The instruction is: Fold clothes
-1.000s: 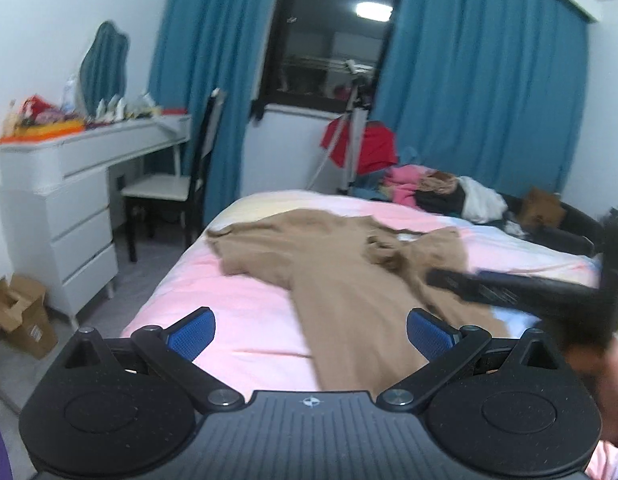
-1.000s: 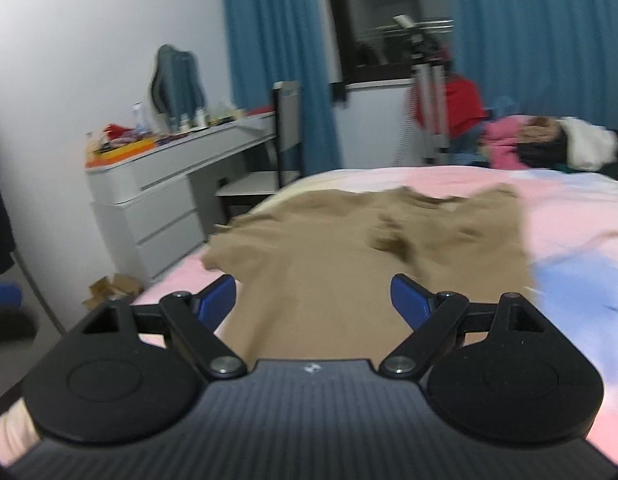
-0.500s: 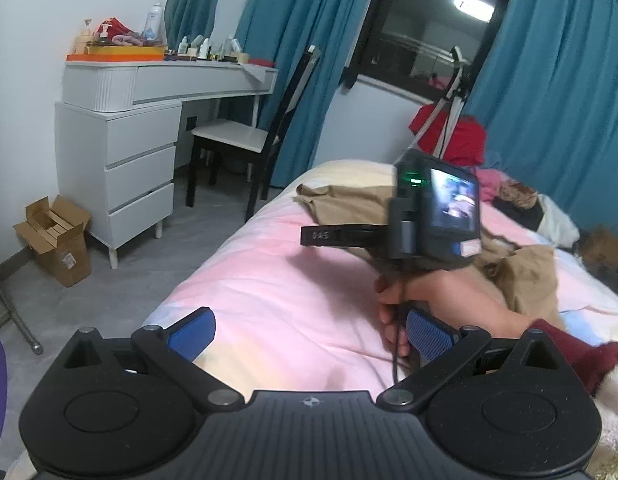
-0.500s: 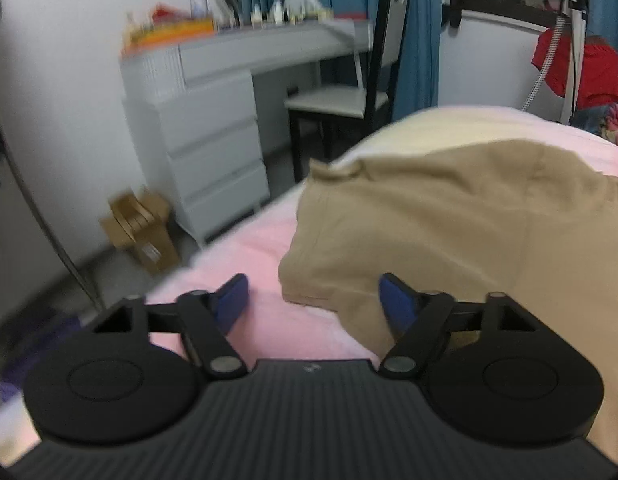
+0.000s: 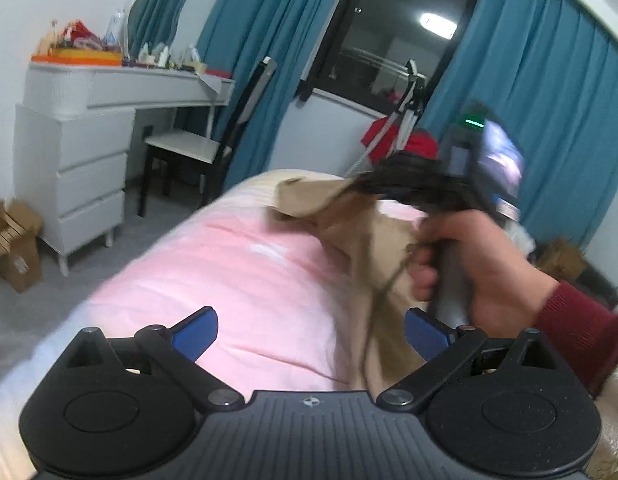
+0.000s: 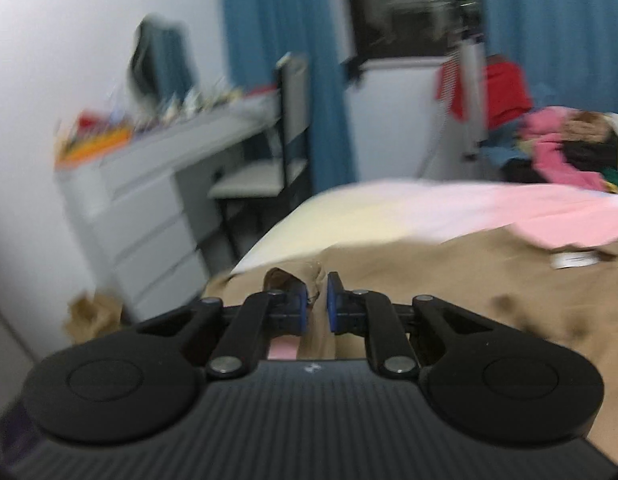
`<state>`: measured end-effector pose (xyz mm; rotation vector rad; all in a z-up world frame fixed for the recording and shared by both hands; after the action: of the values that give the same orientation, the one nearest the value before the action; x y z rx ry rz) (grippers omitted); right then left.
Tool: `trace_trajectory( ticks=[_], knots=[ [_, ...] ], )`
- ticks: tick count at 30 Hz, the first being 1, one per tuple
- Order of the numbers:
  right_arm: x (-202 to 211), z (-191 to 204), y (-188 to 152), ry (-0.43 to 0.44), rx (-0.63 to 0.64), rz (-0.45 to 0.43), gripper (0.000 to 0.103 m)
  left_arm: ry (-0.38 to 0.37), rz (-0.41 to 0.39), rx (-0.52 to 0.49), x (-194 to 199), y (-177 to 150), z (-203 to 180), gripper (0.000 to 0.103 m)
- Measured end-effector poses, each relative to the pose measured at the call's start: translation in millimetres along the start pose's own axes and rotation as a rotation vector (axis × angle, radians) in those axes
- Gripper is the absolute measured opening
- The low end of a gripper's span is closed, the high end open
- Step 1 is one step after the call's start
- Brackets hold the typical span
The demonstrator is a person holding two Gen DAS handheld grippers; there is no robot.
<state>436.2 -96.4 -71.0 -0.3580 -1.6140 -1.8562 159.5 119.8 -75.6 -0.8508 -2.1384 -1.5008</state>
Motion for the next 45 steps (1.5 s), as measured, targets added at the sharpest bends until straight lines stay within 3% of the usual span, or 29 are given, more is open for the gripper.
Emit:
trace_trajectory(
  ticks=[4, 8, 10, 13, 15, 17, 18, 19, 23, 26, 29, 32, 37, 41, 45],
  knots=[
    [30, -83, -4, -0.045, -0.183, -0.036, 0.013, -0.051, -0.009, -0.035, 3, -5, -21, 0.101],
    [31, -163, -43, -0.096, -0.377, 0.018, 0.013, -0.050, -0.006, -0.119, -11, -13, -46, 0.101],
    [20, -187, -67, -0.113, -0.419, 0.070, 0.015, -0.040, 0.009, -0.151, -22, -18, -55, 0.101],
    [9, -205, -93, -0.070, -0.463, 0.123, 0.018, -0.036, 0.035, -0.174, -38, -22, -63, 0.101],
    [12, -209, -99, -0.048, -0.475, 0.113, 0.029, -0.030, 0.042, -0.185, -44, -24, -67, 0.101],
    [23, -207, -95, -0.050, -0.443, 0.081, 0.052, -0.019, 0.040, -0.194, -46, -24, -68, 0.101],
    [30, -203, -91, -0.064, -0.409, 0.055, 0.069, -0.014, 0.038, -0.196, -45, -24, -67, 0.101],
    [38, -199, -86, -0.084, -0.368, 0.020, 0.076, -0.010, 0.035, -0.197, -44, -25, -66, 0.101],
    [60, -168, -64, -0.125, -0.147, -0.072, 0.077, -0.009, 0.025, -0.180, -41, -25, -65, 0.101],
    [49, -126, -58, -0.106, 0.050, -0.049, 0.076, -0.005, 0.020, -0.163, -38, -23, -62, 0.101],
    [24, -93, -61, -0.079, 0.161, 0.037, 0.074, -0.003, 0.028, -0.140, -40, -21, -57, 0.101],
    [-12, -76, -66, -0.213, 0.280, 0.180, 0.072, -0.006, 0.049, -0.107, -44, -22, -53, 0.101],
    [-15, -85, -33, -0.365, 0.304, 0.111, 0.069, -0.024, 0.088, -0.088, -55, -28, -55, 0.101],
    [-21, -124, -2, -0.512, 0.261, 0.089, 0.069, -0.036, 0.103, -0.092, -62, -34, -59, 0.101],
    [-33, -173, 12, -0.590, 0.177, 0.099, 0.069, -0.034, 0.111, -0.099, -68, -37, -61, 0.101]
  ],
)
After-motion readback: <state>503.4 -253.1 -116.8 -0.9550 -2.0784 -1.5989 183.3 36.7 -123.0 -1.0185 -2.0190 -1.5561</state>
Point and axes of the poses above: each gripper's, at about its wrist camera, not at the fingertips, and x roughly against the way its jaws point, z to its left, y to its top, the point moved 8 cm from there along -x, roughly the way its jaws point, and after that the axes turned 13 degrees about z, right-handed, at the moved point
